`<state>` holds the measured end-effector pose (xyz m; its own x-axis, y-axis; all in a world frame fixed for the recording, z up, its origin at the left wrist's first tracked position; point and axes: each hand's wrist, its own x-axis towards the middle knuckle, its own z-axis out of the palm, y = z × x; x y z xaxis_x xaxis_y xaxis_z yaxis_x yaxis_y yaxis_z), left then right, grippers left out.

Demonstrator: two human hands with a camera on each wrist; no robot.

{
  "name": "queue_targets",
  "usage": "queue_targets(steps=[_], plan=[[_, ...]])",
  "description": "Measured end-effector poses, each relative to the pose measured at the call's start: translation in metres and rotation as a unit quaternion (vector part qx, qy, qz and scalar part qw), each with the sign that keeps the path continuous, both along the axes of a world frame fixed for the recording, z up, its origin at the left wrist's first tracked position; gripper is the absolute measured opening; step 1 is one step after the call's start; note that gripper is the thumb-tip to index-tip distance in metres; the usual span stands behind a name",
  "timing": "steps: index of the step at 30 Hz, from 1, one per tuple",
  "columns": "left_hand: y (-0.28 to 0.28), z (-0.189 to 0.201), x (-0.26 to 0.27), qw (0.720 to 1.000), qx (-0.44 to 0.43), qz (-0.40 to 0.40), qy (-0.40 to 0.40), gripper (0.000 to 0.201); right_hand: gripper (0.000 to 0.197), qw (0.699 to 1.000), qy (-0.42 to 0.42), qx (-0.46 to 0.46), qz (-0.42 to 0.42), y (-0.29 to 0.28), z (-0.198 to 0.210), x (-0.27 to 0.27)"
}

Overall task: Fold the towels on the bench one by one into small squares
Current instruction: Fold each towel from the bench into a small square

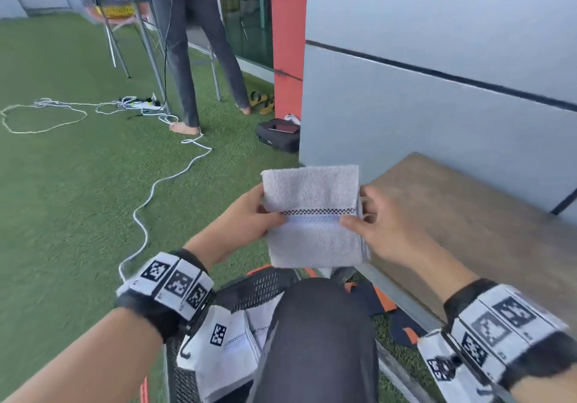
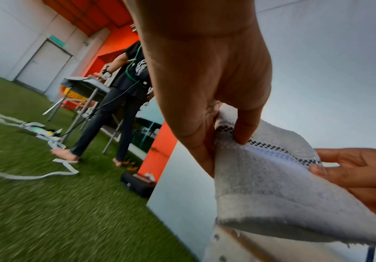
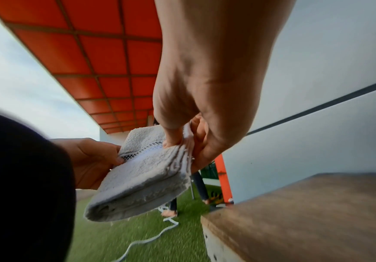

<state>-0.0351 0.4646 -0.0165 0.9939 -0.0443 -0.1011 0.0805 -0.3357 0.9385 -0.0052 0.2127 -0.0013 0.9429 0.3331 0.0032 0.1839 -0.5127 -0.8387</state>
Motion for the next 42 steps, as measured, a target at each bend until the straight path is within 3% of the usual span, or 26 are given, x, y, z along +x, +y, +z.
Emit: queue_targets(steps=[6, 11, 14, 19, 24, 29, 33, 38, 42], plan=[[0.039, -0.13, -0.01, 0.99, 0.015, 0.068, 0.127, 0.044, 0.036, 0.986, 0.06, -0.129, 0.086, 0.05, -0.106, 0.023], [0.041, -0.241, -0.026, 0.956, 0.008, 0.137, 0.261, 0.054, 0.049, 0.965, 0.105, -0.203, 0.131, 0.081, -0.191, 0.022], [0.032, -0.28, -0.028, 0.945, 0.014, 0.137, 0.296, 0.042, 0.048, 0.956, 0.109, -0.218, 0.166, 0.091, -0.228, 0.019], [0.026, -0.314, -0.026, 0.937, 0.036, 0.13, 0.323, 0.017, 0.029, 0.92, 0.095, -0.311, 0.219, 0.099, -0.27, 0.013], [0.03, -0.33, -0.024, 0.925, 0.054, 0.135, 0.351, 0.036, 0.039, 0.871, 0.178, -0.377, 0.261, 0.109, -0.294, 0.011], [0.024, -0.334, -0.023, 0.916, 0.057, 0.137, 0.373, 0.036, 0.048, 0.861, 0.21, -0.376, 0.27, 0.106, -0.297, 0.013], [0.018, -0.322, -0.015, 0.91, 0.123, 0.126, 0.375, 0.022, 0.036, 0.89, 0.204, -0.311, 0.263, 0.097, -0.283, 0.018], [0.019, -0.275, 0.008, 0.925, 0.211, 0.057, 0.31, 0.011, 0.051, 0.944, 0.163, -0.216, 0.191, 0.083, -0.233, 0.029], [0.02, -0.207, 0.029, 0.943, 0.239, -0.042, 0.23, 0.008, 0.02, 0.983, 0.093, -0.118, 0.108, 0.06, -0.172, 0.031]])
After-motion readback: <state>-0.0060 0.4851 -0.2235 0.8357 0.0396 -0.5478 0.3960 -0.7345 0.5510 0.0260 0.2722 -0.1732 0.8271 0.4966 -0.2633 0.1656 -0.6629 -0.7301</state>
